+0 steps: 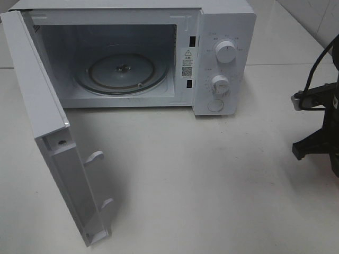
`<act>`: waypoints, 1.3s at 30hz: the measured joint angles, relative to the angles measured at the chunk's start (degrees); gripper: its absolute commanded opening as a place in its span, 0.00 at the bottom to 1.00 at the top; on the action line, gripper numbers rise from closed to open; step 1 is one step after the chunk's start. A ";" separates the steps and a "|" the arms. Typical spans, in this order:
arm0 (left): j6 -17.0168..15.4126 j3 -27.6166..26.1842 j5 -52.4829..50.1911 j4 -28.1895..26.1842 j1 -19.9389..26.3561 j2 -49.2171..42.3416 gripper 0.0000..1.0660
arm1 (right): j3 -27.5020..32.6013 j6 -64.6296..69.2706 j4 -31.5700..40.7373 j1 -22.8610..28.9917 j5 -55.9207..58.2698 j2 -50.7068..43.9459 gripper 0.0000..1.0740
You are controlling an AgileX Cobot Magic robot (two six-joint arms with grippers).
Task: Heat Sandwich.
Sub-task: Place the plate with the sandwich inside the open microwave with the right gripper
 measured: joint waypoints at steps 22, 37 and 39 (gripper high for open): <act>0.00 0.00 0.00 0.00 0.00 0.00 0.92 | 4.13 0.23 0.11 17.25 6.30 -11.34 0.00; 0.00 0.00 0.00 0.00 0.00 0.00 0.92 | 4.13 -0.17 0.29 34.21 9.22 -15.81 0.00; 0.00 0.00 0.00 0.00 0.00 0.00 0.92 | 4.13 -0.17 0.23 36.38 9.74 -16.10 0.00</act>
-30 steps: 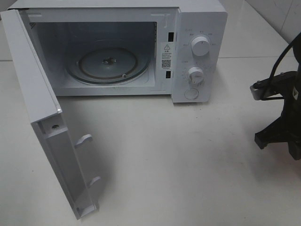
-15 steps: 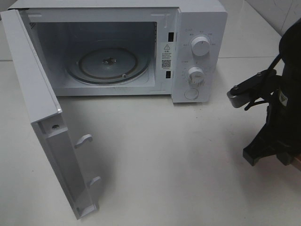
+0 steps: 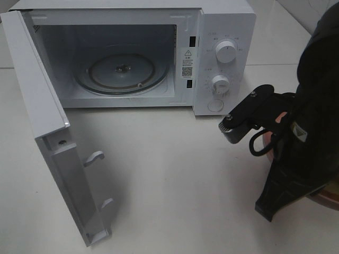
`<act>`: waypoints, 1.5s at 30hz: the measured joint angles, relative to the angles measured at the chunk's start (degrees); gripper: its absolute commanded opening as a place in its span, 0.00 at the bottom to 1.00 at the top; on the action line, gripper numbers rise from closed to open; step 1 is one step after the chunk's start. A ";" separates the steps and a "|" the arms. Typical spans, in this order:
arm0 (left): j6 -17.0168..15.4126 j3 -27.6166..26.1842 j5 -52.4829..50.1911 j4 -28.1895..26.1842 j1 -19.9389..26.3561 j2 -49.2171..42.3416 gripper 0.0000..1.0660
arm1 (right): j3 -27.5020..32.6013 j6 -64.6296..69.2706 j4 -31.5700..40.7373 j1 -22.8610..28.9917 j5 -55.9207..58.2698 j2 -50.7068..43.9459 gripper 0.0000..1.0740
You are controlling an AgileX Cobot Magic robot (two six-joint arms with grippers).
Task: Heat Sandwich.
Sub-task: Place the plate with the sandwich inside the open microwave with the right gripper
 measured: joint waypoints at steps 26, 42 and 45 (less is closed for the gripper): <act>0.00 0.00 0.00 0.00 0.00 0.00 0.92 | 0.00 -13.87 0.06 21.14 1.09 -0.46 0.00; 0.00 0.00 0.00 0.00 0.00 0.00 0.92 | 0.00 -36.10 -0.06 21.20 -1.32 -0.46 0.01; 0.00 0.00 0.00 0.00 0.00 0.00 0.92 | 0.00 -36.61 -0.06 21.20 -3.95 -0.46 0.00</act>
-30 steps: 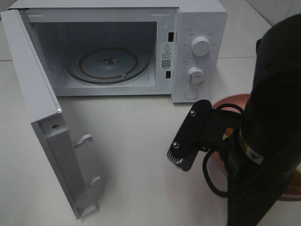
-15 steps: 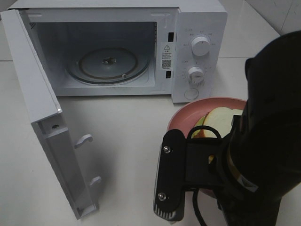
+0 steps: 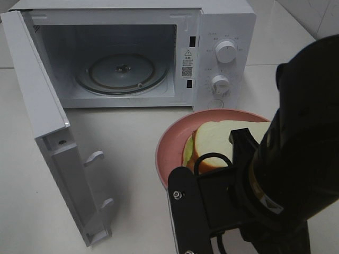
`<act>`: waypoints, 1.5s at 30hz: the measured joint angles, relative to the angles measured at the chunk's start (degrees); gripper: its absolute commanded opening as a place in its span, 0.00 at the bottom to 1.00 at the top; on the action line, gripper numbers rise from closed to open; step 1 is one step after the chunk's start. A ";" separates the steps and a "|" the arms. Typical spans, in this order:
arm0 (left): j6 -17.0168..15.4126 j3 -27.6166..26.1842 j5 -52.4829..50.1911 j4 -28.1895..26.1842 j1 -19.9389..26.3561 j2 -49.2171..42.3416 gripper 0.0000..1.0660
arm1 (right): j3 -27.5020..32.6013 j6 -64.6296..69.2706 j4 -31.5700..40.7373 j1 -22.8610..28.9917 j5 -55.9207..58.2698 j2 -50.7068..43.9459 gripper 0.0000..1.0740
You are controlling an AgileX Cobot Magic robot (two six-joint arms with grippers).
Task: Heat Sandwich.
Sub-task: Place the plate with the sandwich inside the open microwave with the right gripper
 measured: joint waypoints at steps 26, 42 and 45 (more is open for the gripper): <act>0.00 0.00 0.00 0.00 0.00 0.00 0.92 | 0.00 -43.32 4.24 -18.16 -9.91 0.06 0.00; 0.00 0.00 0.00 0.00 0.00 0.00 0.92 | 0.00 -53.74 7.51 -25.27 -11.52 0.11 0.00; 0.00 0.00 0.00 0.00 0.00 0.00 0.92 | 0.00 -54.77 7.96 -25.27 -11.80 0.11 0.00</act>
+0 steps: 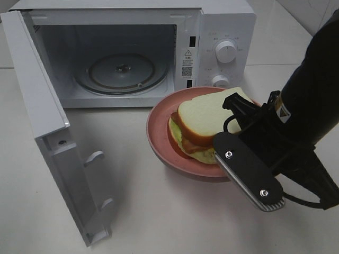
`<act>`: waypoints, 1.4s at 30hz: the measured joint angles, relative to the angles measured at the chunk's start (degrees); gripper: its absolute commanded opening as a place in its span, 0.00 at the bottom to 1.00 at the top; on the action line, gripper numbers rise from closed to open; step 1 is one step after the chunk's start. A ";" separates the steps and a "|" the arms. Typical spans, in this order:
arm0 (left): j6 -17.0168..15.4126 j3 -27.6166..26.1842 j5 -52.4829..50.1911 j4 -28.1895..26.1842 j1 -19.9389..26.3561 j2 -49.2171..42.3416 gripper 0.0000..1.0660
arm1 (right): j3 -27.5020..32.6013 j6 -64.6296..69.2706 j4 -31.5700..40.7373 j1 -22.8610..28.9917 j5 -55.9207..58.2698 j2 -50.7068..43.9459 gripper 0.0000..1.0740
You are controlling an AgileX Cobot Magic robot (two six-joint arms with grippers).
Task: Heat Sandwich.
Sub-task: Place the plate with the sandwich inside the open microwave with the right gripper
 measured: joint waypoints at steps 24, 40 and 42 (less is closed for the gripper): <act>0.00 0.00 0.00 0.00 0.00 0.00 0.92 | -7.10 -1.15 1.60 2.01 -4.24 8.48 0.00; 0.00 0.00 0.00 0.00 0.00 0.00 0.92 | -15.53 -1.60 2.92 2.69 -4.70 15.93 0.00; 0.00 0.00 0.00 0.00 0.00 0.00 0.92 | -16.67 -1.60 3.04 2.69 -4.70 16.96 0.00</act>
